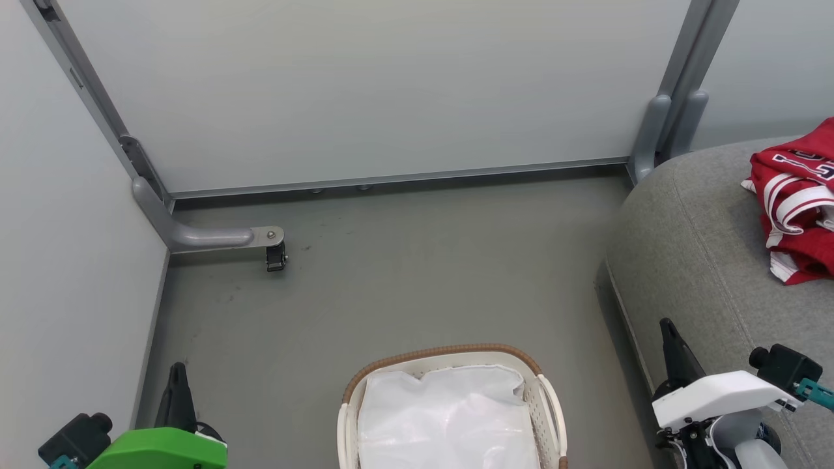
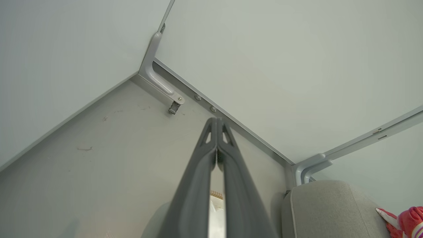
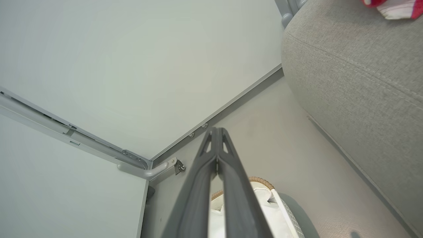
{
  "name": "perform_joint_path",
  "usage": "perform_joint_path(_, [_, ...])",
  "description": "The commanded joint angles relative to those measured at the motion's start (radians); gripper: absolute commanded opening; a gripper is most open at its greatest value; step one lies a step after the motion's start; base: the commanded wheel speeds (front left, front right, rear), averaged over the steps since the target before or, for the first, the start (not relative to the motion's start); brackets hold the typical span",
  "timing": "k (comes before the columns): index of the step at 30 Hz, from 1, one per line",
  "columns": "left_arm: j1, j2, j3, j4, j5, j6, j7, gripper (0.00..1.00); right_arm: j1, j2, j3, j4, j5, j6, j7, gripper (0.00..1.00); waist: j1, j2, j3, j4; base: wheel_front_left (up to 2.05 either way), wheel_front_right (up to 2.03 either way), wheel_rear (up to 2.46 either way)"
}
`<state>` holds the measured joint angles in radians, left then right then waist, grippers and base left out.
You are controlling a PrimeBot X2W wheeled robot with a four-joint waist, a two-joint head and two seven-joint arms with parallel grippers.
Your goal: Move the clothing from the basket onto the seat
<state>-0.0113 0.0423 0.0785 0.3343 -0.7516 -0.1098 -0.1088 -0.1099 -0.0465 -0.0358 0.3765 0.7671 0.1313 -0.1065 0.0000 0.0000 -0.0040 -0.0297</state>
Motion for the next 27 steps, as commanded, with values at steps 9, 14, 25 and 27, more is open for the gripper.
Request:
perform_joint_path(9, [-0.04,0.008,0.009,-0.026,-0.139,-0.007,0.035,0.0,-0.006,-0.006,-0.016,-0.035,0.138,0.0,0.034,0.0,0.0,0.0,0.001,0.003,0.0,0.0,0.0])
perform_joint_path(14, [-0.046,0.008,0.011,-0.032,-0.199,-0.008,0.051,0.0,-0.005,-0.006,-0.021,-0.043,0.196,0.0,0.05,0.0,0.0,0.0,0.001,0.005,0.0,0.0,0.0])
perform_joint_path(25, [-0.058,0.009,0.016,-0.043,-0.327,-0.012,0.084,0.0,-0.004,-0.006,-0.033,-0.061,0.322,0.0,0.083,0.0,0.0,0.0,0.002,0.008,0.0,0.0,0.0])
perform_joint_path(27, [-0.06,0.009,0.017,-0.045,-0.346,-0.012,0.09,0.0,-0.004,-0.006,-0.035,-0.064,0.34,0.0,0.088,0.0,0.0,0.0,0.002,0.009,0.0,0.0,0.0])
